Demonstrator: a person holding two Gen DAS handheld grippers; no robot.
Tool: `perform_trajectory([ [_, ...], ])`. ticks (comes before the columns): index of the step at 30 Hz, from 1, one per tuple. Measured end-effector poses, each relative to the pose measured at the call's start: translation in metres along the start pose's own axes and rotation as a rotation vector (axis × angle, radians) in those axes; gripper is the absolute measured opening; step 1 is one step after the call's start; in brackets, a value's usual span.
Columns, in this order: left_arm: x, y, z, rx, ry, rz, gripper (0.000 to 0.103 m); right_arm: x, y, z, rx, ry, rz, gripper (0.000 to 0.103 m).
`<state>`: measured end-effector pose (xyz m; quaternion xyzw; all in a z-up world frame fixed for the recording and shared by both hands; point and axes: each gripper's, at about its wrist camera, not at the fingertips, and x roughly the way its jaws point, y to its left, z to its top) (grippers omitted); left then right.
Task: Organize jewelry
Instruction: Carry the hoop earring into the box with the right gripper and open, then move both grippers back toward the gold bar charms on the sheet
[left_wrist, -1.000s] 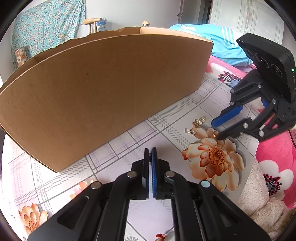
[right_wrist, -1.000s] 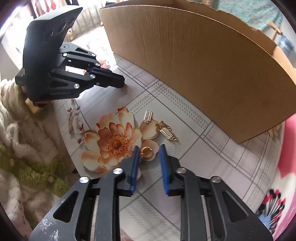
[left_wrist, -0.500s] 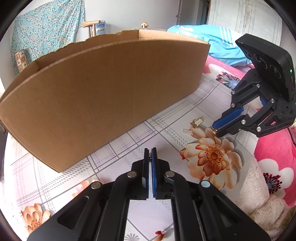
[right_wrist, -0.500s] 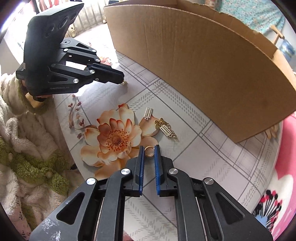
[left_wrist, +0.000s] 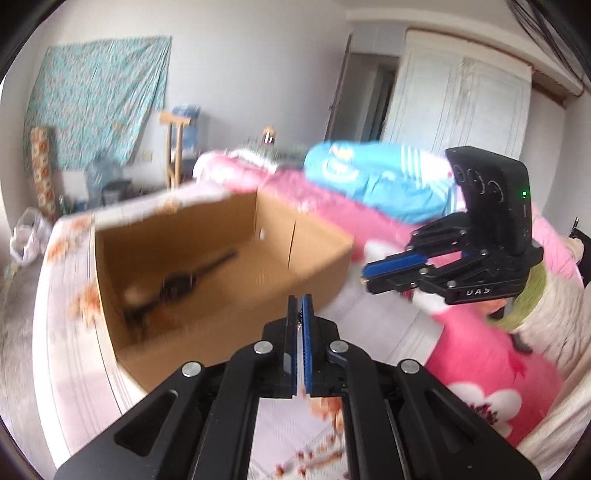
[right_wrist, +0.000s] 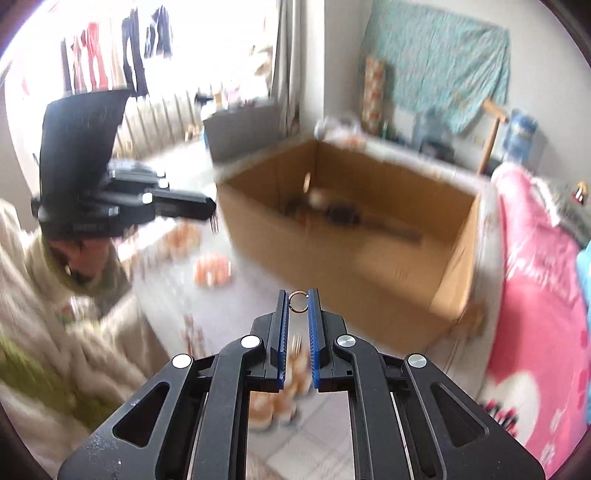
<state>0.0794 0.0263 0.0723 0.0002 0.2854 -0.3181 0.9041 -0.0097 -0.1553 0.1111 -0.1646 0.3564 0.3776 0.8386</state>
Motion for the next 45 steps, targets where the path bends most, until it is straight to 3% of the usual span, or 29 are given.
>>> perform_trajectory([
  [4,0.032,0.015,0.035,-0.016,0.05,0.061,0.002,0.008,-0.02,0.034,0.033,-0.038,-0.031,0.008],
  [8,0.081,0.043,0.055,-0.069,0.147,0.115,0.002,0.058,-0.05,0.059,0.115,0.068,-0.055,0.009],
  [14,0.14,0.081,0.07,-0.162,0.284,0.192,0.002,0.138,-0.088,0.063,0.291,0.244,-0.034,0.009],
  [19,0.158,0.1,0.071,-0.24,0.339,0.211,0.003,0.167,-0.112,0.056,0.406,0.305,-0.011,0.012],
  [21,0.16,0.104,0.071,-0.256,0.34,0.21,0.008,0.169,-0.115,0.055,0.422,0.306,-0.006,0.014],
  [24,0.16,0.103,0.071,-0.254,0.333,0.214,0.015,0.167,-0.116,0.054,0.422,0.295,-0.009,0.018],
  [29,0.154,0.105,0.071,-0.277,0.317,0.197,0.015,0.155,-0.119,0.054,0.437,0.244,-0.02,0.02],
  [37,0.104,0.086,0.07,-0.241,0.188,0.168,0.017,0.096,-0.114,0.054,0.46,0.077,-0.077,0.027],
  [43,0.035,0.056,0.051,-0.178,0.053,0.145,0.038,0.03,-0.067,0.028,0.434,-0.096,-0.162,0.036],
  [45,0.012,0.044,0.039,-0.143,0.022,0.165,0.054,0.011,-0.051,0.018,0.419,-0.14,-0.2,0.039],
])
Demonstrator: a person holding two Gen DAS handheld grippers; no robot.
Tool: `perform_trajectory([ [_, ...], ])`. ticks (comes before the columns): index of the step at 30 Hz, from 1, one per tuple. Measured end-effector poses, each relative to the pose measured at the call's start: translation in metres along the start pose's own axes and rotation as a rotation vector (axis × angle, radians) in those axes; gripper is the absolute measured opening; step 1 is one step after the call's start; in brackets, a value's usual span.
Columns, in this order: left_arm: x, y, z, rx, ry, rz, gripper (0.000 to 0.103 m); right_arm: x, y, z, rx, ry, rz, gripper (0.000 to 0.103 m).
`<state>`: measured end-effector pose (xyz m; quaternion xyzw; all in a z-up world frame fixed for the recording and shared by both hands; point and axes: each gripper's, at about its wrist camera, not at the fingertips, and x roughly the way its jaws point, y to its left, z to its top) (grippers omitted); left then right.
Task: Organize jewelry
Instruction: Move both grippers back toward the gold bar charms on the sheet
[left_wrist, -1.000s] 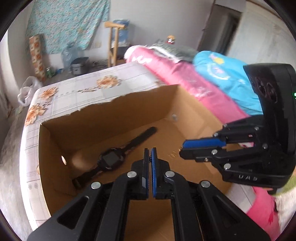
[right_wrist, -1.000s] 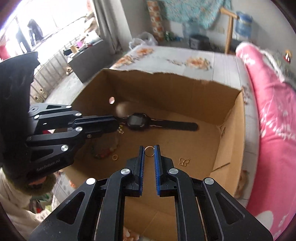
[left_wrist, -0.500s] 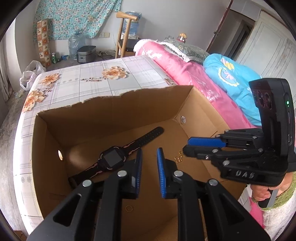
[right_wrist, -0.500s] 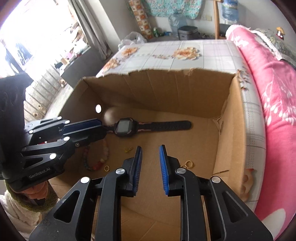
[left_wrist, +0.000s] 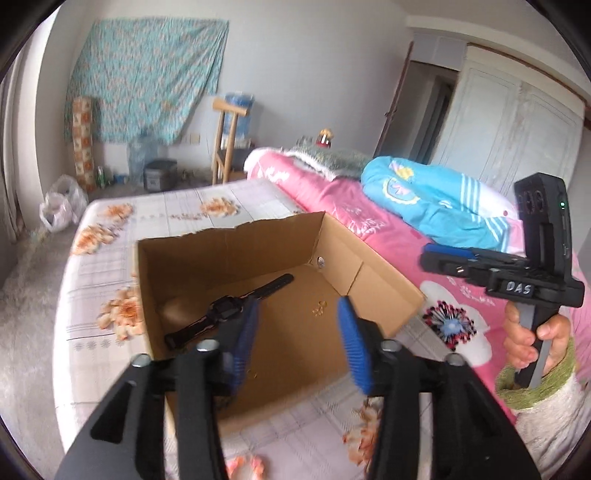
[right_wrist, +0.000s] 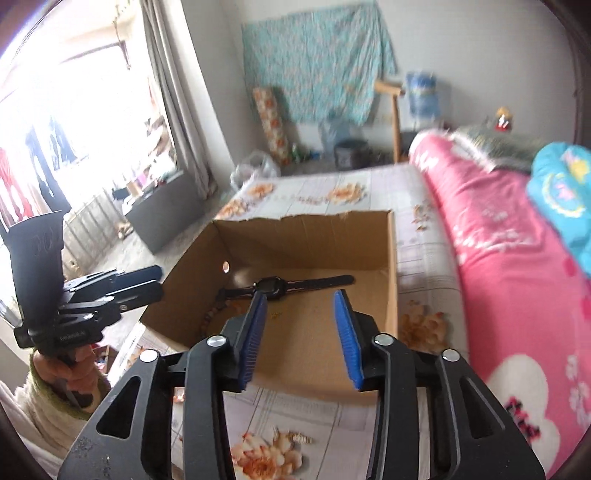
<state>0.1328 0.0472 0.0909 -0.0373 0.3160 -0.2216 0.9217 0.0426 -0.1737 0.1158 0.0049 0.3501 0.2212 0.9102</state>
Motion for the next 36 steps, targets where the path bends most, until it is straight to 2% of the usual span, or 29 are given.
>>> perform_trajectory([
  [3,-0.023,-0.007,-0.02,0.02,-0.021,0.005,0.066,-0.034,0.005,-0.023,0.004,-0.061,-0.023,0.042],
  [4,-0.028,-0.007,-0.026,0.018,-0.018,-0.003,0.067,-0.04,0.005,-0.035,0.025,-0.065,0.008,0.042],
  [7,-0.03,-0.013,-0.051,0.011,0.019,-0.033,0.073,-0.039,-0.002,-0.066,0.122,-0.047,0.09,0.042],
  [9,-0.02,-0.024,-0.071,0.037,0.062,-0.013,0.075,-0.026,-0.007,-0.086,0.193,0.002,0.098,0.042],
  [14,0.022,-0.05,-0.109,0.122,0.181,0.068,0.075,0.014,-0.014,-0.13,0.307,0.152,0.017,0.038],
  [17,0.048,-0.066,-0.125,0.168,0.234,0.107,0.075,0.033,-0.014,-0.145,0.303,0.217,-0.074,0.037],
  [19,0.064,-0.071,-0.131,0.155,0.262,0.096,0.075,0.042,-0.011,-0.148,0.278,0.233,-0.129,0.036],
  [23,0.084,-0.077,-0.131,0.163,0.248,0.083,0.075,0.051,-0.011,-0.143,0.26,0.217,-0.15,0.033],
  [25,0.092,-0.079,-0.129,0.17,0.238,0.052,0.071,0.054,-0.011,-0.141,0.252,0.209,-0.165,0.032],
  [29,0.109,-0.083,-0.128,0.184,0.249,0.008,0.053,0.063,-0.015,-0.138,0.264,0.199,-0.154,0.03],
  [36,0.128,-0.089,-0.129,0.228,0.276,-0.006,0.033,0.071,-0.024,-0.14,0.269,0.196,-0.148,0.03],
])
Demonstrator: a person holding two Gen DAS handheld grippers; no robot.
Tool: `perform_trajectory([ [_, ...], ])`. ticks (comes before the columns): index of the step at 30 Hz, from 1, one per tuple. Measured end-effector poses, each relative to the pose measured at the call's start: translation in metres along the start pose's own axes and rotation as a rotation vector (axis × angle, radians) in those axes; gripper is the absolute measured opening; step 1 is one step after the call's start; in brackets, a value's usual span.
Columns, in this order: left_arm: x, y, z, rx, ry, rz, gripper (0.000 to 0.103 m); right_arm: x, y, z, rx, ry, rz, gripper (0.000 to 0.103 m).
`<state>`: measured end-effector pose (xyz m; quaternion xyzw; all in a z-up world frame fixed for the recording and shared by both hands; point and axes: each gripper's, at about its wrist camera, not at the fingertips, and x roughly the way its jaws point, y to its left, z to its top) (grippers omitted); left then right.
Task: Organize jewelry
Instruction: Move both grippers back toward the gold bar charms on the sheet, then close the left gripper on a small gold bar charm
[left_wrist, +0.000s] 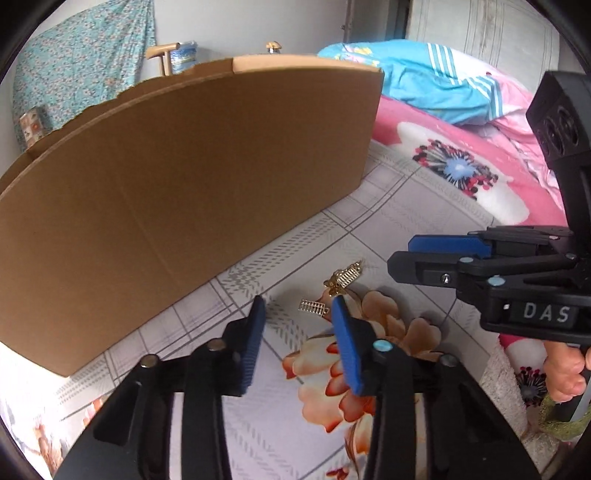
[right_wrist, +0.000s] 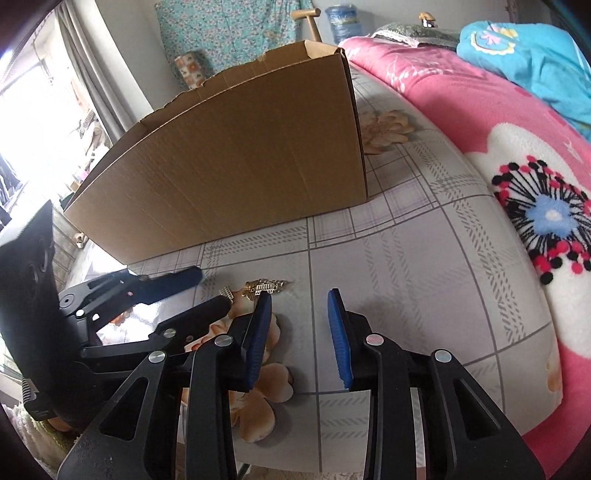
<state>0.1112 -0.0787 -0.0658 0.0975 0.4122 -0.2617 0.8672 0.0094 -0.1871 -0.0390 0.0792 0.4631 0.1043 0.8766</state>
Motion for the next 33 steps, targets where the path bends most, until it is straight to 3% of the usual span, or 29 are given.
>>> perform_trajectory([
  [11,0.005,-0.008,0.003,0.091,0.004,0.022,0.014,-0.004,-0.011,-0.011,0.016,-0.001,0.011,0.029],
  [33,-0.019,0.022,-0.02,-0.011,0.017,0.069,0.012,-0.005,-0.009,-0.009,0.005,0.0,0.036,0.032],
])
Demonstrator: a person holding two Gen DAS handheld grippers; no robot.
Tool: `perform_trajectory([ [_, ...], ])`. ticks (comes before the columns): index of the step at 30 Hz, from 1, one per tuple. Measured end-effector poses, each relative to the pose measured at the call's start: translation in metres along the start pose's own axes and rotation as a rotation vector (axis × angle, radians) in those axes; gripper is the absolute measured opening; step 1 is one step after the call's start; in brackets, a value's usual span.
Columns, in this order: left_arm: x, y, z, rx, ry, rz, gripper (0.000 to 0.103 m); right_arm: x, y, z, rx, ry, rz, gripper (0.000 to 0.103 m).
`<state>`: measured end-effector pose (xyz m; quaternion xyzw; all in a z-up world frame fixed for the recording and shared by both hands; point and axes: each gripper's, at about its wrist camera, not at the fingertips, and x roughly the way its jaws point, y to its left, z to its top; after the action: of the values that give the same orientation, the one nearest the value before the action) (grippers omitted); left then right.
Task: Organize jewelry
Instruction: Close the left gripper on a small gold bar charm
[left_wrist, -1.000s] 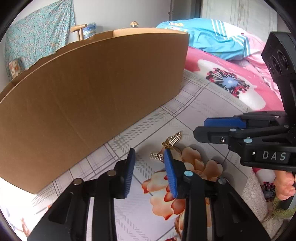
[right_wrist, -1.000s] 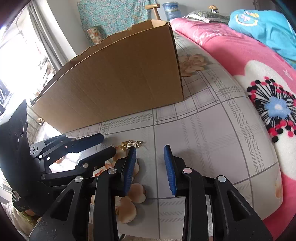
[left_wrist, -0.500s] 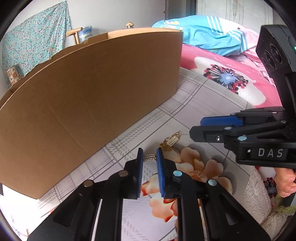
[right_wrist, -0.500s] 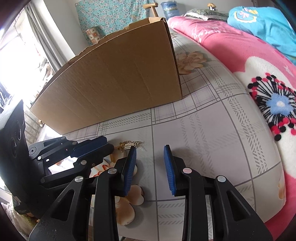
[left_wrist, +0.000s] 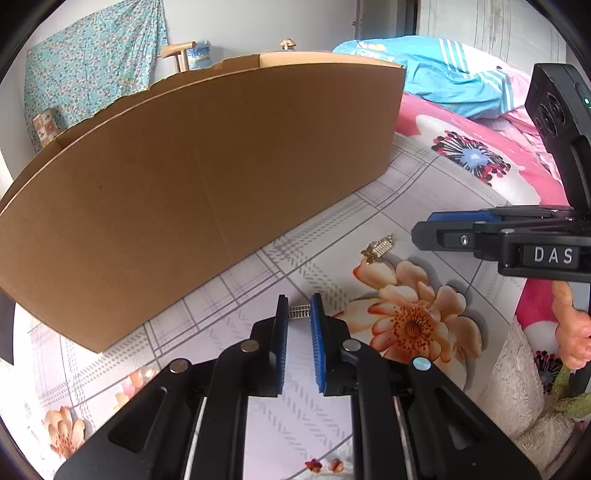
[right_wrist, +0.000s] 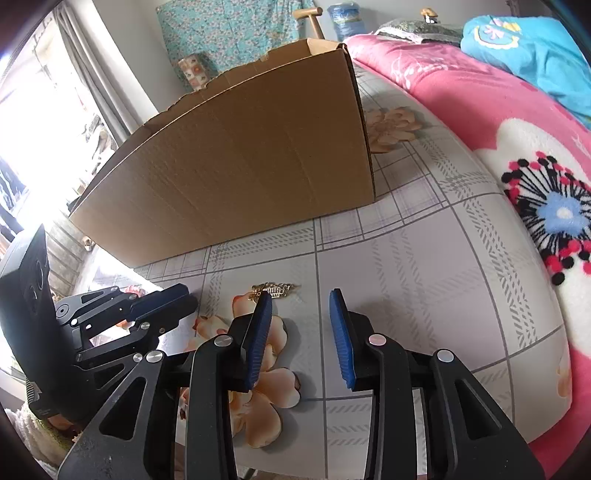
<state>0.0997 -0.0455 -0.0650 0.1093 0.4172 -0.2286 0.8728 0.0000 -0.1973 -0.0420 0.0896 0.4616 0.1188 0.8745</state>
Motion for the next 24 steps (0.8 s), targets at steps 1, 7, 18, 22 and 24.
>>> perform_trajectory([
  [1,-0.001,0.001,-0.001,-0.003,0.0,0.002,0.012,0.001,0.002,0.001,-0.002,0.001,-0.002,0.032],
  [7,-0.004,0.005,-0.006,-0.019,-0.007,0.007,0.012,0.004,0.011,0.006,-0.011,0.004,-0.019,0.033],
  [18,-0.008,0.009,-0.011,-0.035,-0.028,0.012,0.012,0.002,0.01,0.009,-0.033,-0.005,-0.086,0.037],
  [22,-0.008,0.009,-0.011,-0.034,-0.029,0.017,0.012,0.003,0.015,0.01,-0.058,-0.015,-0.09,0.037],
  [24,-0.008,0.009,-0.011,-0.043,-0.027,0.012,0.012,0.005,0.017,0.01,-0.082,-0.015,-0.092,0.037],
])
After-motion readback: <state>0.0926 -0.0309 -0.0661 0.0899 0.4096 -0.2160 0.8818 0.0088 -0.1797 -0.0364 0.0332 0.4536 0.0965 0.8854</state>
